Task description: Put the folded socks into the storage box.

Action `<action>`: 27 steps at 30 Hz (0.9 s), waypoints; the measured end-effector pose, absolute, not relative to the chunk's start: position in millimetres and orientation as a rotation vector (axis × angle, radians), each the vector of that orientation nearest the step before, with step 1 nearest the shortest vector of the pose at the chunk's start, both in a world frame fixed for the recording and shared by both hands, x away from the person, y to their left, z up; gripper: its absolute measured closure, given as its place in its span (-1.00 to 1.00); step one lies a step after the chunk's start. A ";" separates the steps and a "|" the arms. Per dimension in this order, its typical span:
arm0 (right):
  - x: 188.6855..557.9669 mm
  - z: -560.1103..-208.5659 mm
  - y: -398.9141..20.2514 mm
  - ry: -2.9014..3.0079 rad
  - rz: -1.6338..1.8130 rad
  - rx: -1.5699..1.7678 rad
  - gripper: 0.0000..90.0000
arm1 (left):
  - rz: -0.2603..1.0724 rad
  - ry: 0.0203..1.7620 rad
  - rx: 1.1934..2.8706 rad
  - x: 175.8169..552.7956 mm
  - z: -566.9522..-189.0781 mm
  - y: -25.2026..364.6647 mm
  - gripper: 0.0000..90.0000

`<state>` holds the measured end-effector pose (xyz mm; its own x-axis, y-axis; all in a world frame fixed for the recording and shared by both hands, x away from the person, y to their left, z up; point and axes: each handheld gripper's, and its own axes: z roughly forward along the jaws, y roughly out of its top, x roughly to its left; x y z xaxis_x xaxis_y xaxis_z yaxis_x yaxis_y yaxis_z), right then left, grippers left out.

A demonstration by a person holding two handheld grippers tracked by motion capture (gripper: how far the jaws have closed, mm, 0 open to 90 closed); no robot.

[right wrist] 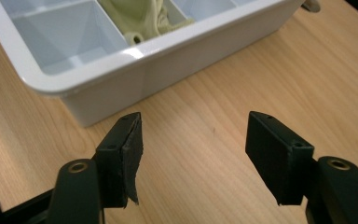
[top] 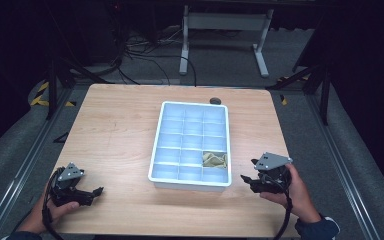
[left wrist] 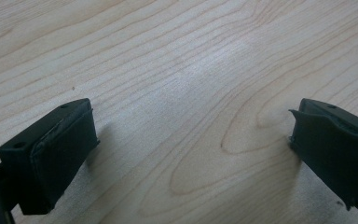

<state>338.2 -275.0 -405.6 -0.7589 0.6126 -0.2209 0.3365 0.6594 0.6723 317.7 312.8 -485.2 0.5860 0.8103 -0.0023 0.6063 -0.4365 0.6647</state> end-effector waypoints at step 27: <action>307.0 -471.4 -327.2 2.445 0.906 0.999 -0.26 | 0.424 1.121 2.190 317.6 -485.2 312.9 -0.99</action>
